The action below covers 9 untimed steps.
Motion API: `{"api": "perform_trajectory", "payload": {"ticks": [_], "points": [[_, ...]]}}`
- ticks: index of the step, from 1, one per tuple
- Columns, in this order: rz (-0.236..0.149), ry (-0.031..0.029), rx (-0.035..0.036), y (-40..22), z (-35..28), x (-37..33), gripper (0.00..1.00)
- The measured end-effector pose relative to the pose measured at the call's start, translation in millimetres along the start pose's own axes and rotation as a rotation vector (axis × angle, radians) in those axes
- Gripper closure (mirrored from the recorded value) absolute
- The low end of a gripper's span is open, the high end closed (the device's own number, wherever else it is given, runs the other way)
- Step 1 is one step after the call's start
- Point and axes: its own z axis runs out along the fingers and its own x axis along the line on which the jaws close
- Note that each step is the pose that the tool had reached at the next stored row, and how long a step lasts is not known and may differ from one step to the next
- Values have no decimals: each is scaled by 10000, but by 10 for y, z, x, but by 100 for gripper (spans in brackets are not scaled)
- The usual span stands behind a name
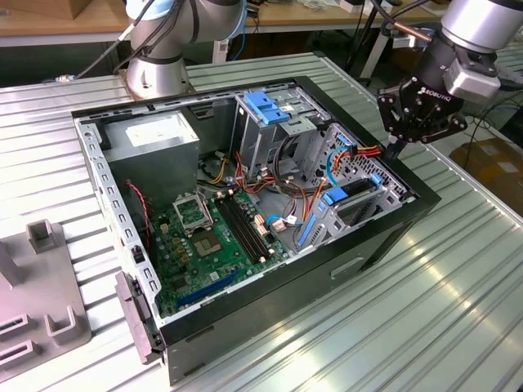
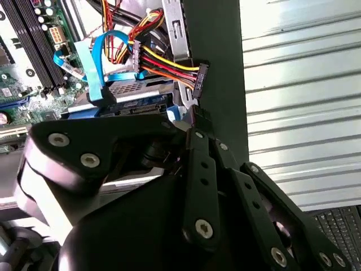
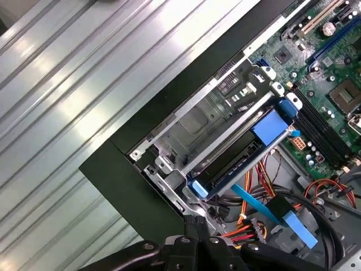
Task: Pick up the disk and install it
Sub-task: 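Insert the first disk wire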
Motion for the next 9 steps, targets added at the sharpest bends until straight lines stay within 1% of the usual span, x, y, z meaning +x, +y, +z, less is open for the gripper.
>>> {"api": "perform_trajectory", "payload": {"ticks": [1, 2, 3, 5, 6, 9], "points": [[-79, 6, 3, -1, 0, -1, 83], [-103, 6, 4, -1, 0, -1, 82], [-112, 6, 3, -1, 0, -1, 75], [-176, 13, 2, -3, 0, -2, 75], [-276, 17, 2, -4, 0, -3, 75], [-841, 30, 2, -4, 1, -4, 75]]}}
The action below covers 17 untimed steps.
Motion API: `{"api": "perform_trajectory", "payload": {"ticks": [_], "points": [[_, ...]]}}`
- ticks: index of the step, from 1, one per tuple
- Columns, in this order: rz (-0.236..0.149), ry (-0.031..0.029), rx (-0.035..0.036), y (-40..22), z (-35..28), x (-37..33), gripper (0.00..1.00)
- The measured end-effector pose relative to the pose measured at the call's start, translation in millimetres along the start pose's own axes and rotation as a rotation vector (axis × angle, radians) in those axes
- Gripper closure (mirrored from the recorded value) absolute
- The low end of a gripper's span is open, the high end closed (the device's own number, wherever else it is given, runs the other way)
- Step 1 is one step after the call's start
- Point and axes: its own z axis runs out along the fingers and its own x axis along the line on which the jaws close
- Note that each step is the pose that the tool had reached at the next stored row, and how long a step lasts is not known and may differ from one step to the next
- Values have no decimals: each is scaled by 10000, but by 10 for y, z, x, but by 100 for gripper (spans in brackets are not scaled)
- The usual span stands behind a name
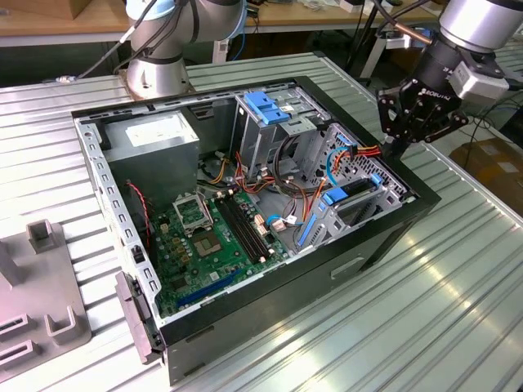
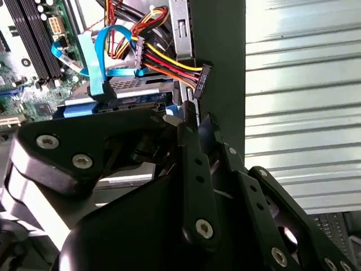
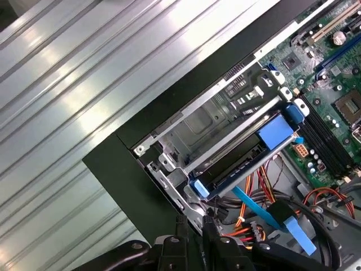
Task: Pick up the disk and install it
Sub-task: 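Insert the first disk wire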
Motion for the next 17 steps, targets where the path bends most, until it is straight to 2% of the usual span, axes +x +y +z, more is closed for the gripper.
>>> {"api": "perform_trajectory", "payload": {"ticks": [3, 7, 9, 10, 11, 14, 15, 17], "points": [[-317, 0, 3, -15, 0, -9, 75], [-511, 48, -11, -94, -1, -61, 75], [-537, 194, -54, -150, 2, -101, 75], [-555, 300, -58, -188, 5, -129, 75], [-612, 347, -45, -221, 12, -154, 75], [-907, 411, 0, -225, 32, -158, 75], [-1081, 454, 10, -226, 39, -158, 75], [-1348, 521, -8, -225, 54, -159, 75]]}}
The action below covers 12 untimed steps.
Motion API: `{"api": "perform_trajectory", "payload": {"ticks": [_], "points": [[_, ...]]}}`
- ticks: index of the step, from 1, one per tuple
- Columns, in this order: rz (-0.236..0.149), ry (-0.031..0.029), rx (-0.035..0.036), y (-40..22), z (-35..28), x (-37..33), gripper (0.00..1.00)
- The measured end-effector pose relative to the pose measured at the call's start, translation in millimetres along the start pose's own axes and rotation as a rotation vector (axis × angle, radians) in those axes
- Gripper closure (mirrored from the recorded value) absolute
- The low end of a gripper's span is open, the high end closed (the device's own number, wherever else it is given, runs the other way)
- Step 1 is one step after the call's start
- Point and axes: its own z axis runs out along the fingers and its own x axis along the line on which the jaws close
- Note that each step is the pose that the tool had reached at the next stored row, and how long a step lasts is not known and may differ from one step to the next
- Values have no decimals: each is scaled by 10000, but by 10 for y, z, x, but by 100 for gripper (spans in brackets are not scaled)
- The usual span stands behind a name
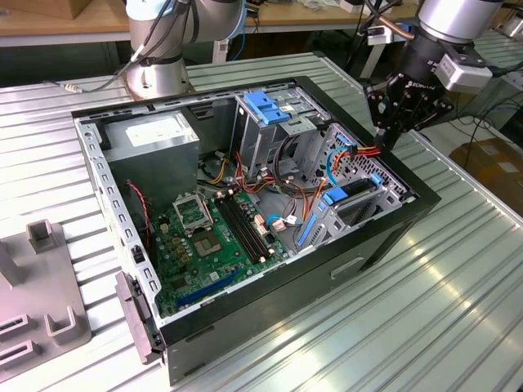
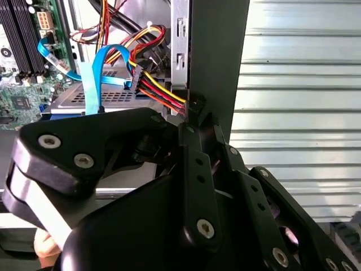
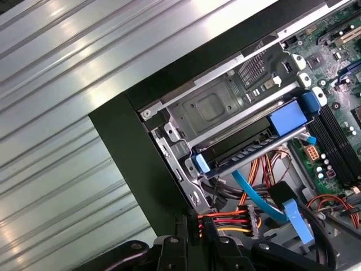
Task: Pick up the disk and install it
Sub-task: 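Insert the first disk wire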
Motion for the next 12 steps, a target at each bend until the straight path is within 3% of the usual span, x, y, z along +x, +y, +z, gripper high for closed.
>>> {"api": "perform_trajectory", "payload": {"ticks": [4, 12], "points": [[-228, 54, 41, 9, 33, -18, 75], [-305, 120, 81, 10, 55, -22, 75]]}}
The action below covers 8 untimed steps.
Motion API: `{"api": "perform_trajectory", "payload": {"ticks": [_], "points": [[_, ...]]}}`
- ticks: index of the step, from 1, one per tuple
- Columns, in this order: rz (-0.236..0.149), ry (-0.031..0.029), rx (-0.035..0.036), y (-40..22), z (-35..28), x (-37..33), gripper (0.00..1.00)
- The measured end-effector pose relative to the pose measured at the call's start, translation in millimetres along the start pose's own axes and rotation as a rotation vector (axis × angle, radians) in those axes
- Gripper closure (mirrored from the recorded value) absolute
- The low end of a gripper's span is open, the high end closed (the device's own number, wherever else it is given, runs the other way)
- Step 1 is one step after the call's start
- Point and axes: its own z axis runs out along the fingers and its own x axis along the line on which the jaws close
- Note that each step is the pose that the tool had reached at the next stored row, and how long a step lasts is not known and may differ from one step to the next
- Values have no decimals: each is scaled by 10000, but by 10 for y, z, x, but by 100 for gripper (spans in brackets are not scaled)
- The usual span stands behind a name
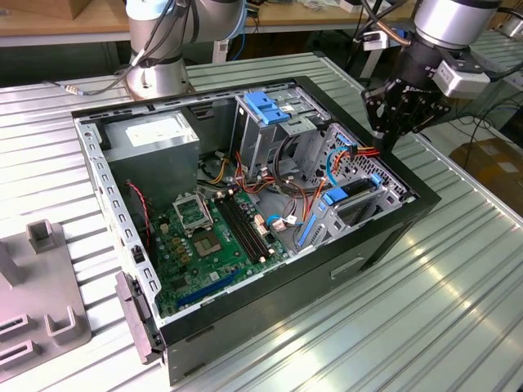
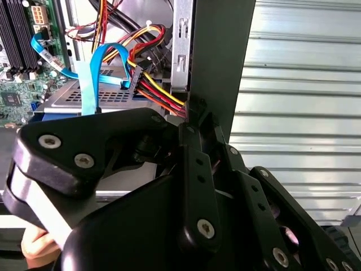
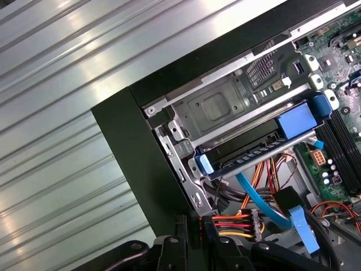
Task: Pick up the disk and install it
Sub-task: 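Insert the first disk wire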
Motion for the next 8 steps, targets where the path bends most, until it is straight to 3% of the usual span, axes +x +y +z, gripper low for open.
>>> {"api": "perform_trajectory", "payload": {"ticks": [5, 8], "points": [[-4, 13, 7, 0, 5, -1, 75], [-4, 13, 7, 1, 3, 0, 83]]}}
